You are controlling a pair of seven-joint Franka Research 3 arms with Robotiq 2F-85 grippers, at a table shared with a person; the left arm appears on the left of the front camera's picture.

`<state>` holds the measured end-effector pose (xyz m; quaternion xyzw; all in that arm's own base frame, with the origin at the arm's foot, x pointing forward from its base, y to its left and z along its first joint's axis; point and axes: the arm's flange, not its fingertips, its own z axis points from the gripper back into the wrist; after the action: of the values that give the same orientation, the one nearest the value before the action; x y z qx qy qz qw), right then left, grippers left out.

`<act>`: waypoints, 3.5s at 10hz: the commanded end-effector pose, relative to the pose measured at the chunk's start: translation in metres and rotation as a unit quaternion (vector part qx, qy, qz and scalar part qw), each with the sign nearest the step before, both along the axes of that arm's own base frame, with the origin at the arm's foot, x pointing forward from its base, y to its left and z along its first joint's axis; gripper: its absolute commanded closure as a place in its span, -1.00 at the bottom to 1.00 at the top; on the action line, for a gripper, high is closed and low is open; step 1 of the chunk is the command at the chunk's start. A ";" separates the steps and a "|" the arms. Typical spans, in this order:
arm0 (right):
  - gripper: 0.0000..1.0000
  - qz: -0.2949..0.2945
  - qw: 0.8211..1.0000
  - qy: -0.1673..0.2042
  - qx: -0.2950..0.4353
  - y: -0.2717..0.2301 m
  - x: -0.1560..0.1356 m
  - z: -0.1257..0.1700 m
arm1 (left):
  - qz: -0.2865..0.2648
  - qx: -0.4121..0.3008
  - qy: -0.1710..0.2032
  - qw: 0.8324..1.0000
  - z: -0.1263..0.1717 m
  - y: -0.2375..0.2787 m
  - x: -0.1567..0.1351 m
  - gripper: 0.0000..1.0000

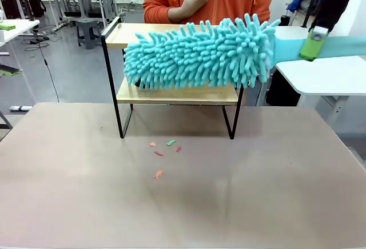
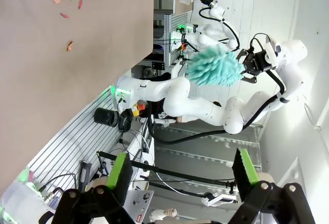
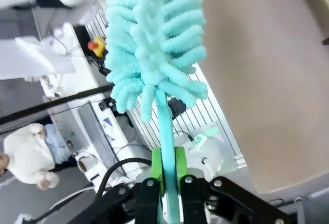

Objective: Clean the shelf.
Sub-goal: Clean the remaining tier of the Shelf with the Duster once objects are removed.

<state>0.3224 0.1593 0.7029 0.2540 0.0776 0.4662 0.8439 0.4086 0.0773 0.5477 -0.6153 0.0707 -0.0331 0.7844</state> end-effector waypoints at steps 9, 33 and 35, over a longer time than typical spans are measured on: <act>0.75 -0.302 0.936 -0.004 0.180 -0.176 0.014 -0.055 | 0.000 -0.009 -0.004 1.000 0.003 -0.001 -0.002 -1.00; 0.75 -0.368 0.914 -0.168 -0.020 0.163 0.091 -0.020 | 0.000 -0.009 -0.004 1.000 0.003 -0.001 -0.002 -1.00; 0.75 -0.374 0.911 -0.169 -0.038 0.190 0.108 -0.026 | 0.000 -0.009 -0.004 1.000 0.003 -0.001 -0.002 -1.00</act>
<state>0.4188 0.3264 0.6661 0.1600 -0.1491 0.1607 0.9625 0.4088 0.0771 0.5470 -0.6154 0.0715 -0.0329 0.7843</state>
